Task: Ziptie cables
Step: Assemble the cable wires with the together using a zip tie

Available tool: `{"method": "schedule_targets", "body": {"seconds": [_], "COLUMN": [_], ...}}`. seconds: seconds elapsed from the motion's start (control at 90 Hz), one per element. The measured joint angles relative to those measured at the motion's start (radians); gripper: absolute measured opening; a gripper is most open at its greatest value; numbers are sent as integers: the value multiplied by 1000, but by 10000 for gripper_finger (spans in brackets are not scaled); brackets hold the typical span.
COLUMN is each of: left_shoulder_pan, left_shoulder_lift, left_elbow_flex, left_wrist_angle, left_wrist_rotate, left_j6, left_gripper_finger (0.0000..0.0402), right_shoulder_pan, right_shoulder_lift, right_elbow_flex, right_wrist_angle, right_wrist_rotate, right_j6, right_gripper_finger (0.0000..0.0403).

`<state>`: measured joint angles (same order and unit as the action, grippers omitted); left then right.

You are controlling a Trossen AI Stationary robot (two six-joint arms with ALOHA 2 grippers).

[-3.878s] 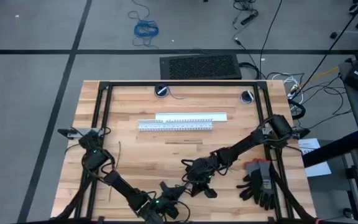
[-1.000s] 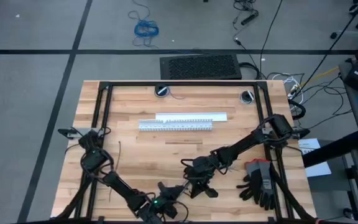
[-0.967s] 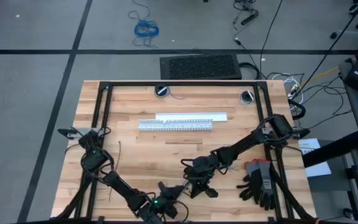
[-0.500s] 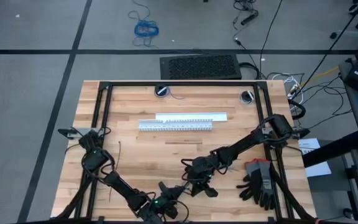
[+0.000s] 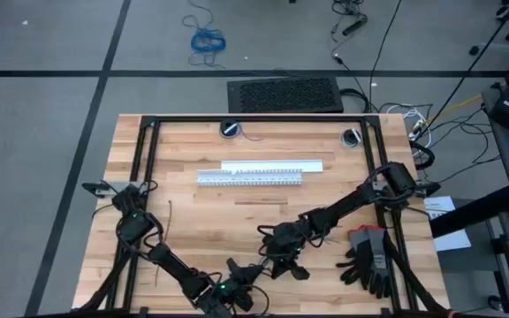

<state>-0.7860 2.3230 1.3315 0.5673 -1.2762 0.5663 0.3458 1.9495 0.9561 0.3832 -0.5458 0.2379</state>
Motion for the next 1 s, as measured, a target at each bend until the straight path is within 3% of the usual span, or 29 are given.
{"method": "schedule_targets", "body": {"seconds": [1.0], "left_shoulder_pan": [10], "left_shoulder_lift": [0], "left_elbow_flex": [1], "left_wrist_angle": [52], "left_wrist_rotate": [0], "left_j6": [77], "left_gripper_finger": [0], "right_shoulder_pan": [3], "right_shoulder_lift": [0], "right_elbow_flex": [0], "right_wrist_angle": [-14], "right_wrist_rotate": [22], "right_j6": [0], "right_gripper_finger": [0]}}
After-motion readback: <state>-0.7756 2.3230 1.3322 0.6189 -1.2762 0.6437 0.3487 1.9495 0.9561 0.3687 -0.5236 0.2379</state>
